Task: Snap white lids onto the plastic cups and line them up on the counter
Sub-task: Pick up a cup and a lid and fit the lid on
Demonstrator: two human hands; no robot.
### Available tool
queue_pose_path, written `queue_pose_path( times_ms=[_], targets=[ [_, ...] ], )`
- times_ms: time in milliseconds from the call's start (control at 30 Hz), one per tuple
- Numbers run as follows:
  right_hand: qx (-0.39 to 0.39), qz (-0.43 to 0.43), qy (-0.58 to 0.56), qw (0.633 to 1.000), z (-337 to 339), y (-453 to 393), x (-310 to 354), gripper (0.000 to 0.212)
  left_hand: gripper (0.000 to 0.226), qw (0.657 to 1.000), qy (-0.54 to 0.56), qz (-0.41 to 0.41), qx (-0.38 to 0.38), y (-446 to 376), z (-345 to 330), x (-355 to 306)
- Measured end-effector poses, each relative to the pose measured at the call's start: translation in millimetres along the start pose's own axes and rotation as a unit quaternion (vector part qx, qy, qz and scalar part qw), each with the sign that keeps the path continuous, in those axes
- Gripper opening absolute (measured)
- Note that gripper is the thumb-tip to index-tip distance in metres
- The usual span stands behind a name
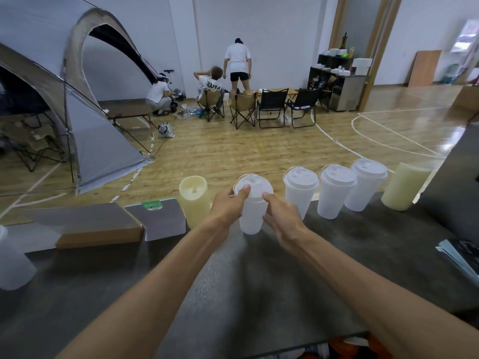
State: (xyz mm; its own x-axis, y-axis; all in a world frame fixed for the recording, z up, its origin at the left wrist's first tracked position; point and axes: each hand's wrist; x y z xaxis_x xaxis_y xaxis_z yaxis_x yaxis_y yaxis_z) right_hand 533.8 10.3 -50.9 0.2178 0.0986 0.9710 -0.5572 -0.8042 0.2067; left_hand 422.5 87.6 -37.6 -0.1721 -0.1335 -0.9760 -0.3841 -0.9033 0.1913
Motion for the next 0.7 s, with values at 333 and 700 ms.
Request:
queue_pose_path(
  times_ms=[333,700],
  targets=[
    [-0.058,0.004,0.011,0.998,-3.0,-53.7,-2.2,0.022,0.054,0.999,0.001,0.044,-0.005,-65.7,-27.8,-4.9],
    [-0.053,-0.002,0.051,0.997,0.5,-55.7,-11.4,0.042,0.063,0.999,-0.013,0.051,-0.015,-65.8,-26.7,5.3]
  ],
)
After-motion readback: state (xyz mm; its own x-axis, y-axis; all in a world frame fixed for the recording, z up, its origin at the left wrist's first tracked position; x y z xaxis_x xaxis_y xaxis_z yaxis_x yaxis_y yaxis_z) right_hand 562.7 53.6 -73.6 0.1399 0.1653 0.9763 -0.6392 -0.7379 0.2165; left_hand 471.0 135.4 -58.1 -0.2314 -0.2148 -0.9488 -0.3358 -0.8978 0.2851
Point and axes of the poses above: each hand's wrist, its own y-axis away from the middle knuckle, its own z-axis out of the back of the hand, x = y × z, and after that the axes turned 1 degree about z, right-handed
